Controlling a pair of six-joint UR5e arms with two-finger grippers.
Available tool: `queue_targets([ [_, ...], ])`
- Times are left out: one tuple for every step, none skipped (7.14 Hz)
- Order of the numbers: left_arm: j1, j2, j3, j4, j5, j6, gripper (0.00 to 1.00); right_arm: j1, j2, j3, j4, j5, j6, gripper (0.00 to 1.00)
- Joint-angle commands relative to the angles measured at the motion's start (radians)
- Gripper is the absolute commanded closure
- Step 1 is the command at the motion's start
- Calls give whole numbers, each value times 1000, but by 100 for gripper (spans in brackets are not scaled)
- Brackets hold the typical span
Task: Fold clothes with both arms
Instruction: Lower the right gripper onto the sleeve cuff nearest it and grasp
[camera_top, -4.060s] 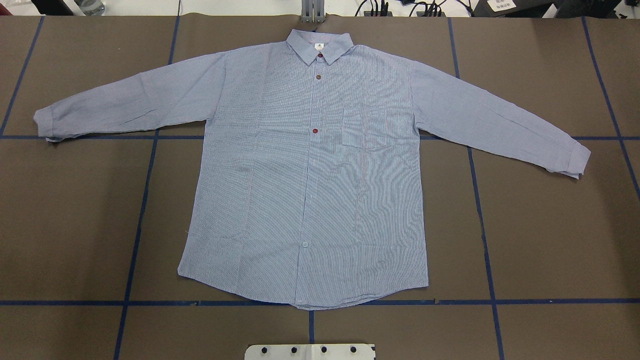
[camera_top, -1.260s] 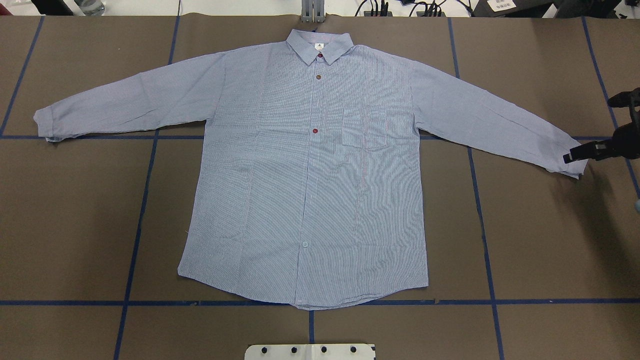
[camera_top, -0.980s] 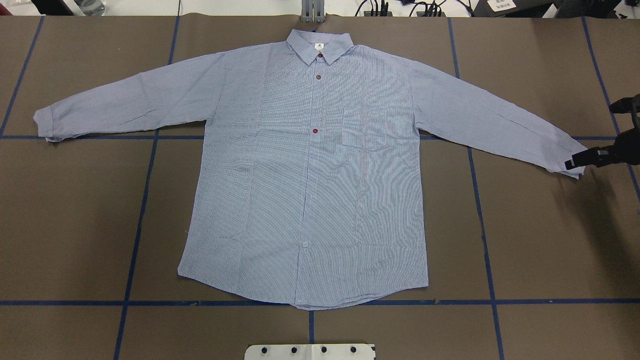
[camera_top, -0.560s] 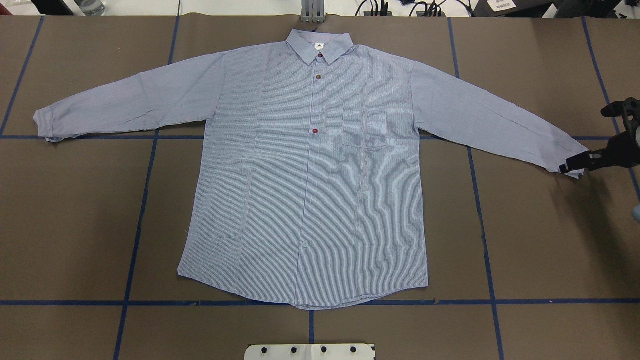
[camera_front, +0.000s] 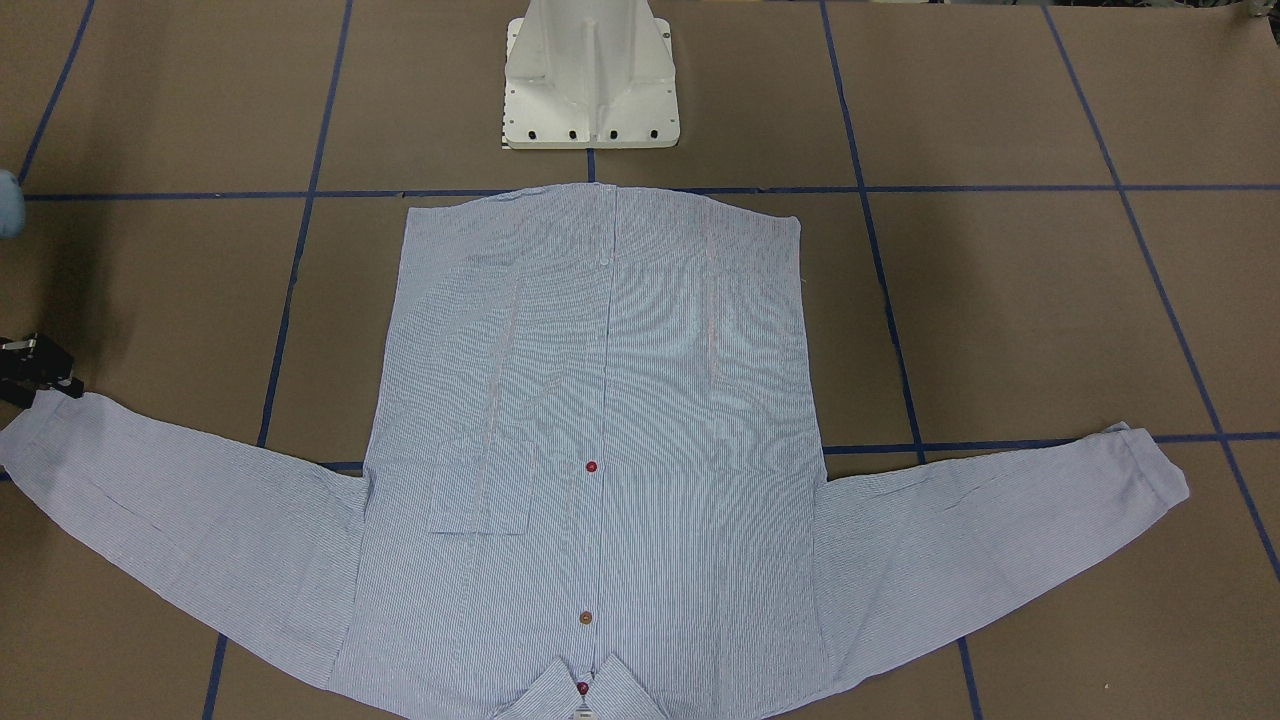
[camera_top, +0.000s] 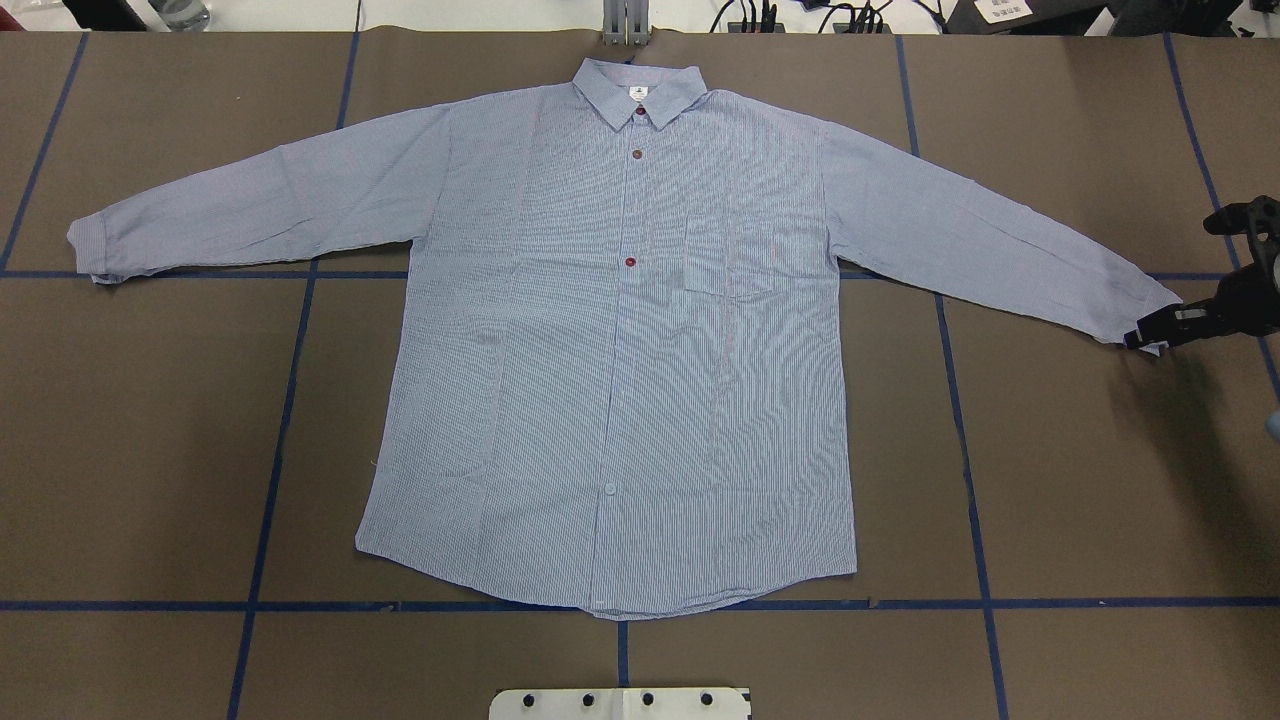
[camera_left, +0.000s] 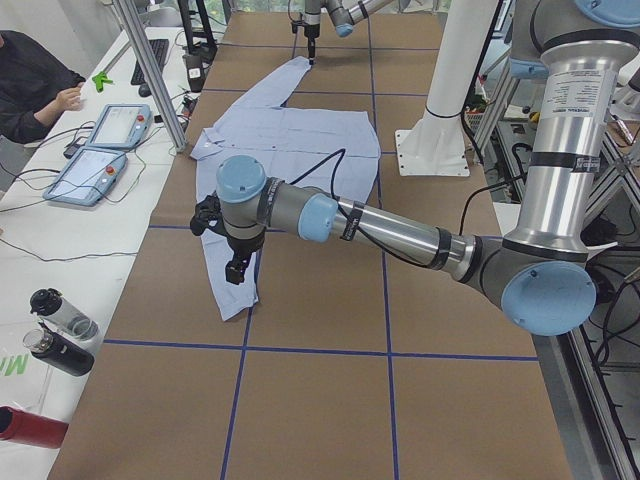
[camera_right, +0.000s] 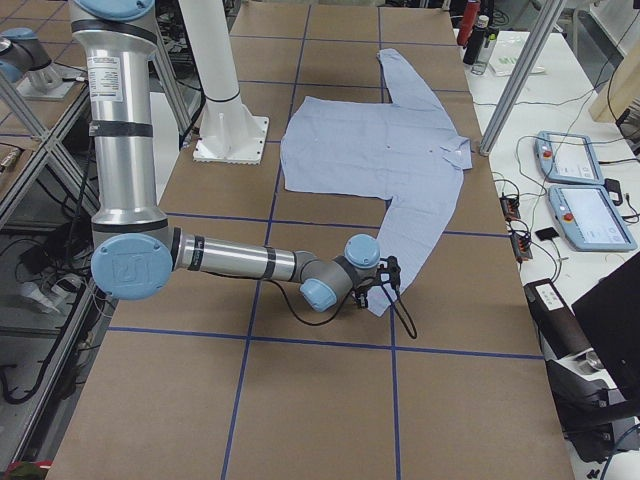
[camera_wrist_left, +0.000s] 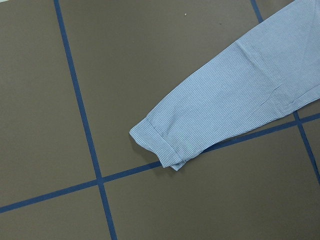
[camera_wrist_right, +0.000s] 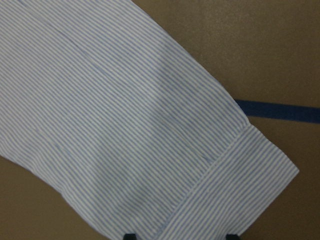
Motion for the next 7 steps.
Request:
queue_targets([
  [0,0,0,0,-1,-1,0,9,-3,-1,0,7,-2,31],
  [0,0,0,0,-1,0,0,6,-3,-1,-10,4,-2,32],
  [0,0,0,0,0,0,0,6,-1,1,-16,4,-2,33],
  [0,0,0,0,-1,0,0,12,-1,-1,-17,2,-2,42],
  [0,0,0,0,-1,0,0,15,-3,1,-17,2,-2,57],
  [0,-1,0,0,0,0,0,18,-4,1,-17,1,-2,61],
  [0,-3,0,0,-1,0,0,15,-7,-1,-17,-5,-2,63],
])
